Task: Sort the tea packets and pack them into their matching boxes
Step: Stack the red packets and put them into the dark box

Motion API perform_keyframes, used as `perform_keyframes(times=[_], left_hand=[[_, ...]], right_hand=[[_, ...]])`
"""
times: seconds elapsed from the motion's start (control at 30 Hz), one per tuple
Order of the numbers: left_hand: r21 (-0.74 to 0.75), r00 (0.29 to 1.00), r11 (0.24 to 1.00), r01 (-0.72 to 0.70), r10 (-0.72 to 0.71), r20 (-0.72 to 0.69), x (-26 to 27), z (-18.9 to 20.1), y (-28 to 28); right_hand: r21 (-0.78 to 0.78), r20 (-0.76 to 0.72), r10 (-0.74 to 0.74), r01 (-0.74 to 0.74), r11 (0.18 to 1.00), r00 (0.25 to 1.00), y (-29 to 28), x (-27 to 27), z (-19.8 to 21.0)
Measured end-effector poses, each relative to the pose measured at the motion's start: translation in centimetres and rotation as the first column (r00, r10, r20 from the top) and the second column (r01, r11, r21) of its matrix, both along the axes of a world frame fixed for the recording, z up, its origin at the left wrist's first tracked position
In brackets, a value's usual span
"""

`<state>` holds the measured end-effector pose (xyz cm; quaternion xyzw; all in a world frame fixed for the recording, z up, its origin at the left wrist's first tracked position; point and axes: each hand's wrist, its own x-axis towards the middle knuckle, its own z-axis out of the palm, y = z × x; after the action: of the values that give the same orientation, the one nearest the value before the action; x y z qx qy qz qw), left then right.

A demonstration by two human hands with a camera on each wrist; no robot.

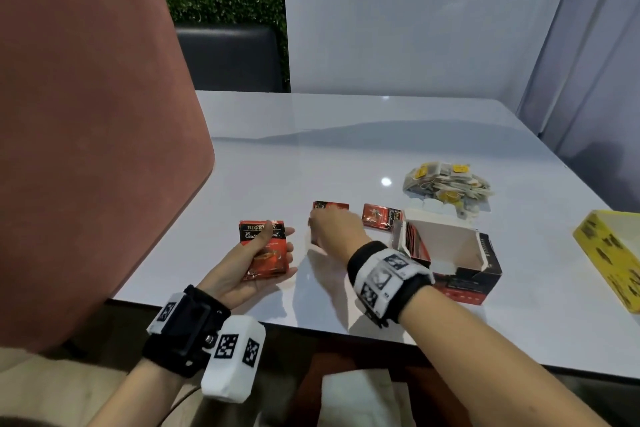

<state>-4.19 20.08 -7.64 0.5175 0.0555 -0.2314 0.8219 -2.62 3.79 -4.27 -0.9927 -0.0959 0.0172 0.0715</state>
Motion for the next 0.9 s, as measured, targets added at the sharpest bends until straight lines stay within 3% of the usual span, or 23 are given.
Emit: perform_keyframes(times=[0.03,0.07,0.1,0.17,0.23,0.33,0.4,0.43,0.5,0.63,0.7,0.73,0.8,0.9], left_hand=[[-0.01,1.0,1.0,-0.002,0.002,0.0,0.0,-0.1,0.0],[-0.02,1.0,1.0,-0.005,0.005,0.0,0.1,-0.2,0.0],[-0.025,1.0,1.0,-0.008,0.008,0.0,0.1,-0.3,-0.1],[-0.03,1.0,0.999,-0.023,0.024,0.015,0.2,-0.3,-0.5],[-0.034,0.998,0.999,-0.042,0.044,0.045,0.4,-0.2,-1.2],[-0.066,0.989,0.995,-0.079,0.086,0.121,0.6,0.3,-2.1],[-0.076,0.978,0.992,-0.1,0.112,0.174,0.7,0.7,-2.5],[-0.073,0.974,0.991,-0.108,0.12,0.194,0.7,1.0,-2.7],[-0.079,0.964,0.988,-0.135,0.149,0.22,0.6,1.4,-3.0],[-0.107,0.938,0.963,-0.247,0.266,0.222,1.1,1.7,-2.9],[-0.141,0.93,0.951,-0.275,0.3,0.213,1.3,2.0,-2.5],[-0.158,0.928,0.947,-0.281,0.31,0.207,1.3,2.1,-2.4],[-0.178,0.928,0.944,-0.279,0.313,0.204,1.4,2.1,-2.1],[-0.189,0.923,0.942,-0.277,0.316,0.221,1.4,1.8,-2.0]], right_hand=[[0.192,-0.009,-0.063,0.064,0.979,0.998,-0.5,0.2,0.7],[0.418,-0.018,-0.12,0.116,0.901,0.993,-1.0,0.3,1.4],[0.638,-0.029,-0.166,0.146,0.756,0.986,-1.3,0.3,1.9],[0.914,-0.09,-0.215,0.166,0.371,0.973,-1.5,-0.3,2.7],[0.978,-0.181,-0.215,0.198,0.061,0.96,-1.4,-1.0,3.1],[0.928,-0.321,-0.125,0.286,-0.238,0.939,-0.9,-1.5,2.4],[0.875,-0.366,-0.047,0.327,-0.357,0.929,-0.4,-1.9,1.7],[0.881,-0.362,-0.058,0.321,-0.348,0.93,0.2,-2.1,1.1],[0.942,-0.296,-0.153,0.261,-0.209,0.943,1.4,-2.5,-0.3],[0.968,-0.135,-0.18,0.168,0.188,0.974,3.3,-3.3,-1.6],[0.891,-0.045,-0.178,0.12,0.437,0.983,3.5,-3.3,-1.8],[0.853,0.001,-0.186,0.096,0.513,0.982,3.5,-3.1,-1.9],[0.844,0.046,-0.194,0.066,0.533,0.98,3.4,-2.8,-1.4],[0.936,-0.056,-0.172,0.112,0.333,0.984,3.3,-2.3,-0.7]])
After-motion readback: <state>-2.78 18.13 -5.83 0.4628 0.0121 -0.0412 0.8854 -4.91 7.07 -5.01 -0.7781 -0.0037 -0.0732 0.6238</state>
